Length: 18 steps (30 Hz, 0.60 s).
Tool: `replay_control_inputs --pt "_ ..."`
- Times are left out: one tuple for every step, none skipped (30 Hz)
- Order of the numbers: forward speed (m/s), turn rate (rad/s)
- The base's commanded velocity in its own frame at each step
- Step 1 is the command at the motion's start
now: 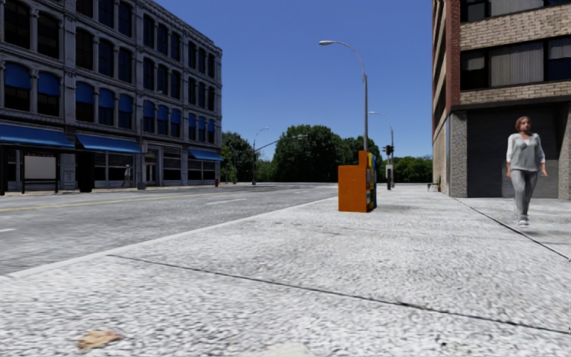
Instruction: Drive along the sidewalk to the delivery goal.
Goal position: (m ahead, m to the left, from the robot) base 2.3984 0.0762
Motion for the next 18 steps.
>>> replay_control_inputs --pt "2.0 0.0" --pt "2.0 0.0" --pt "2.0 0.0" --pt "2.0 0.0" --pt "2.0 0.0" --pt "2.0 0.0" --pt "2.0 0.0" --pt "2.0 0.0" --pt "2.0 0.0" --pt "2.0 0.0" --pt "2.0 0.02" --pt "2.0 0.07" --pt "2.0 0.15" --pt "2.0 0.15" --pt "2.0 0.22" --pt "2.0 0.25" --pt "2.0 0.28" --pt "2.0 0.28"
